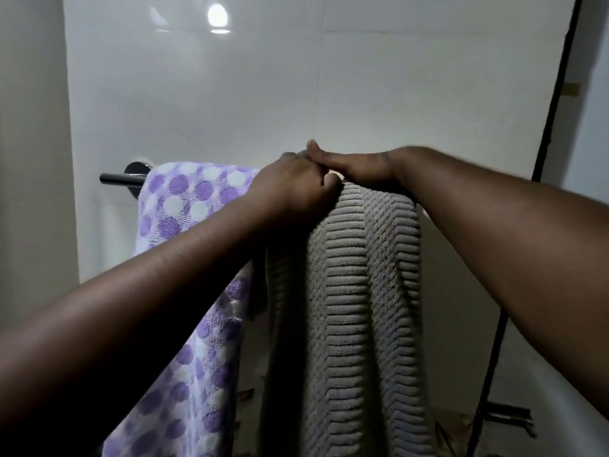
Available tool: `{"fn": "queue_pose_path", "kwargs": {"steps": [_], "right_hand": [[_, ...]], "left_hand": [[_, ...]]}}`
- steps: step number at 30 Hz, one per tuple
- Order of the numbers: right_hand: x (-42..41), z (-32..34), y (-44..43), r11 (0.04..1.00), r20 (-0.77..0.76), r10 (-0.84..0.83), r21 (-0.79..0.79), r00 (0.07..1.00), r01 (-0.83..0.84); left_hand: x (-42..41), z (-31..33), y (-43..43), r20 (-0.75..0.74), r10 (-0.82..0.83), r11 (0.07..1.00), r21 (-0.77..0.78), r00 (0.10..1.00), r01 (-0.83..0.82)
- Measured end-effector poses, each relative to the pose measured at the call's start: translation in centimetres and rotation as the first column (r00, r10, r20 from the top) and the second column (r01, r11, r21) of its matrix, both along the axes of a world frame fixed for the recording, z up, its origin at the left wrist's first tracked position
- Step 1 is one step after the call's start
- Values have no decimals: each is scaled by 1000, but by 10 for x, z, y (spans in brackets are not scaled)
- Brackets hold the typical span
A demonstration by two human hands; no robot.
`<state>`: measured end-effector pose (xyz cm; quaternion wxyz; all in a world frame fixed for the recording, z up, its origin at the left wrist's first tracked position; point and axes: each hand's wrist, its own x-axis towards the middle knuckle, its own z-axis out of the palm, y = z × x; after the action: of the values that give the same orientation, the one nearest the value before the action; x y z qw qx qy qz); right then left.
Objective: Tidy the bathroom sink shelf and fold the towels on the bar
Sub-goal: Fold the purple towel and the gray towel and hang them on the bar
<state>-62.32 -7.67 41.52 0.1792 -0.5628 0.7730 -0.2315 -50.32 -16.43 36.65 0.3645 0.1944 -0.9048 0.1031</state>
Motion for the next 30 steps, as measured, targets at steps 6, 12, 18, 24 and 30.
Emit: {"fn": "queue_pose_path", "kwargs": {"steps": [6, 12, 18, 24, 30], "right_hand": [[1, -11, 7, 992, -45, -3, -127, 999, -3], [5, -51, 25, 638, -709, -518, -693, 478, -337], [-9, -73, 34, 706, -764, -444, -620, 468, -343], [-1, -97, 36, 709, -784, -554, -620, 279, -335], [7, -154, 36, 689, -798, -570, -593, 194, -417]], "left_hand": [[3, -8, 3, -15, 78, 992, -100, 997, -79], [8, -37, 20, -193, 63, 950, -289, 979, -118], [13, -73, 21, -163, 47, 957, -276, 985, -92], [10, -118, 27, -254, -38, 939, -340, 966, -53], [2, -183, 32, -237, -95, 928, -373, 967, 0]]}}
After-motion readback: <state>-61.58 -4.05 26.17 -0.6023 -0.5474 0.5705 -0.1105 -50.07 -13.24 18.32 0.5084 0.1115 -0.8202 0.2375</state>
